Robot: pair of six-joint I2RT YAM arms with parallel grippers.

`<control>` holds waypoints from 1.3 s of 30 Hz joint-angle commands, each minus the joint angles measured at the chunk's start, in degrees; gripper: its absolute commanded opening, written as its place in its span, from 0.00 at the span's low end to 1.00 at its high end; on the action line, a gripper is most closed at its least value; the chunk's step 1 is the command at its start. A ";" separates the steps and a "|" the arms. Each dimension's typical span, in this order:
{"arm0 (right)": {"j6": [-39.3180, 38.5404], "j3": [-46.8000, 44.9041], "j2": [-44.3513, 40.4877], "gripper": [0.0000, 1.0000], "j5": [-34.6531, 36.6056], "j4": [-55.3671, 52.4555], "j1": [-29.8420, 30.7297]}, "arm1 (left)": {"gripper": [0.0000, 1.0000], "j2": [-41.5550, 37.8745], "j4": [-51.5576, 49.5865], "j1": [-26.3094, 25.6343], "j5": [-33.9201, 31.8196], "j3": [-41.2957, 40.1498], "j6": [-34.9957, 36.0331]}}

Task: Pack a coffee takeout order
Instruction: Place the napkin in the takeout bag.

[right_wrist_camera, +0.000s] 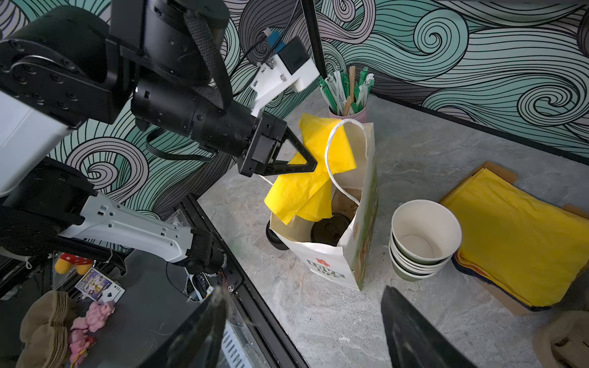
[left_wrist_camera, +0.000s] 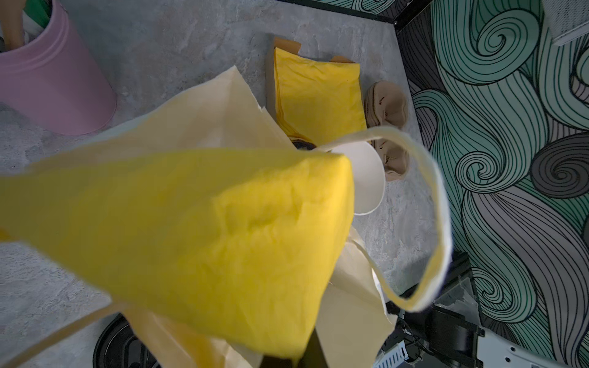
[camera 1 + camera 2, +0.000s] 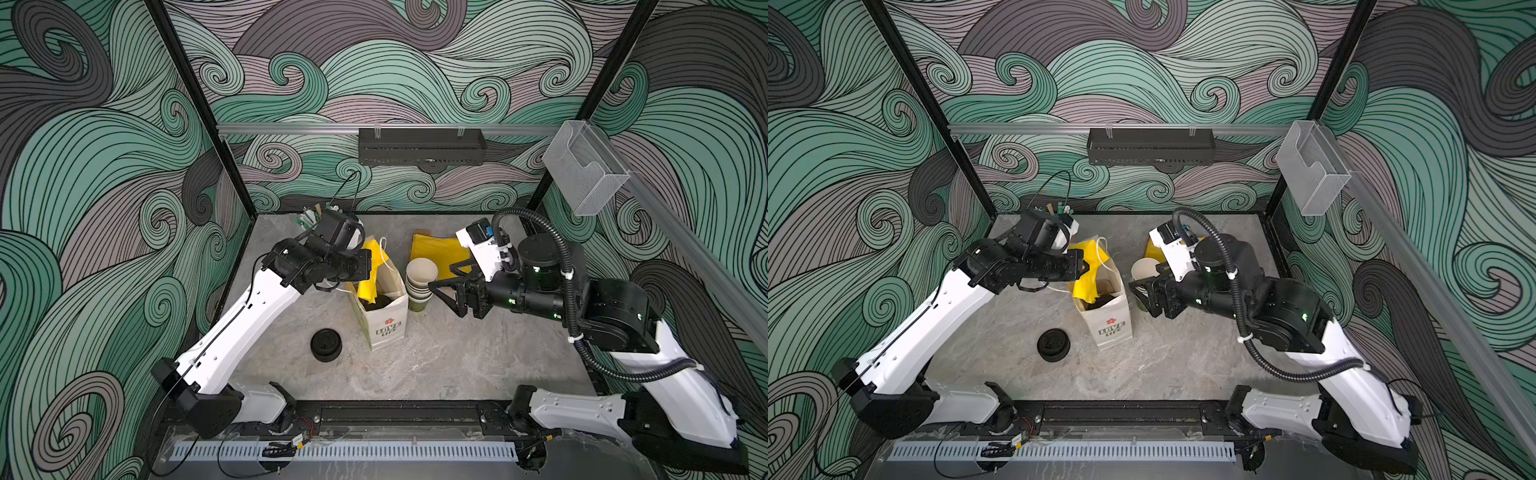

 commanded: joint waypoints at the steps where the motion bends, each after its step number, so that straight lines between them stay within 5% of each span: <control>1: 0.85 -0.56 -0.24 0.77 0.01 0.47 0.08 | 0.03 0.88 -2.00 0.28 -1.21 -0.25 0.41; 6: 1.19 -0.66 -0.20 0.76 0.08 0.08 0.18 | 0.34 1.40 -2.36 0.29 -0.23 0.82 1.16; 9: 1.41 -0.69 -0.25 0.77 0.20 -0.36 0.17 | 0.44 0.42 -3.08 0.30 -1.57 2.56 1.12; 17: 2.39 -1.84 -0.35 0.77 1.83 -0.99 0.08 | 0.48 -3.88 -4.27 0.30 -5.68 9.07 0.98; 23: 7.43 -4.96 -0.28 0.77 11.27 -4.99 -1.18 | 0.45 -8.97 -3.21 1.36 -19.68 11.34 3.23; 27: 14.30 -9.53 -1.05 0.78 13.16 -7.25 -9.98 | 0.44 -13.36 -0.63 4.71 -31.99 6.27 5.19; 30: 17.84 -16.37 -2.96 0.78 13.76 -5.82 -19.20 | 0.52 -17.91 4.70 8.83 -39.15 -2.45 3.95; 39: 11.32 -37.45 -6.52 0.78 19.03 13.10 -42.15 | 0.60 -28.51 24.26 22.01 -46.63 -32.95 5.21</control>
